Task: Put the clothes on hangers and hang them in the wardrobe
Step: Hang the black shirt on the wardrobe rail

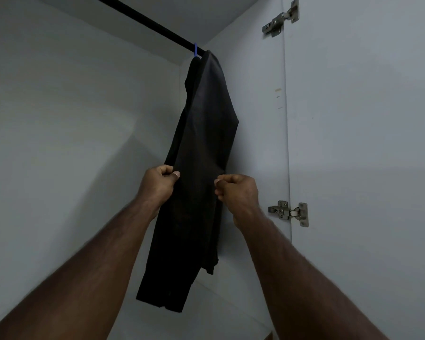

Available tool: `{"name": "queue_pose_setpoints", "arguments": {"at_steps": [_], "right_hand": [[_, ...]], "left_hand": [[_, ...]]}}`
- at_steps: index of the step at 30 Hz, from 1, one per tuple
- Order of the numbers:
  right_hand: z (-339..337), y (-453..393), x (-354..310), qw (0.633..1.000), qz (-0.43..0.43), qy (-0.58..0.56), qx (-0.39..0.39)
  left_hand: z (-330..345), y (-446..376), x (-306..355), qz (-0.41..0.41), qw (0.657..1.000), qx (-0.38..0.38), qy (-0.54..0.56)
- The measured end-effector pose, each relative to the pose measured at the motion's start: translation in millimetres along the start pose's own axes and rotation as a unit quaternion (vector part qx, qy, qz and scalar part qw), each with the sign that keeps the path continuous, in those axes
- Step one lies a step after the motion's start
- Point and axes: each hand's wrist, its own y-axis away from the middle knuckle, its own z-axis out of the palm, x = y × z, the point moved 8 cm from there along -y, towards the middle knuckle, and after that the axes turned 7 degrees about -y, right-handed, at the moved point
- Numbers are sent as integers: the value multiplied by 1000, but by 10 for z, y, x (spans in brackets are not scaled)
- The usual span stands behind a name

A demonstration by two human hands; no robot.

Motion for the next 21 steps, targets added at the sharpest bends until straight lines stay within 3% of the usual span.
{"name": "queue_pose_setpoints", "arguments": {"at_steps": [11, 17, 21], "right_hand": [[-50, -648, 358, 999, -5, -15, 44], [93, -726, 608, 992, 60, -105, 23], [-20, -742, 606, 991, 35, -107, 66]], "left_hand": [[255, -393, -297, -9, 999, 31, -29], [342, -549, -459, -2, 999, 21, -30], [381, -623, -515, 4, 1000, 11, -27]]}}
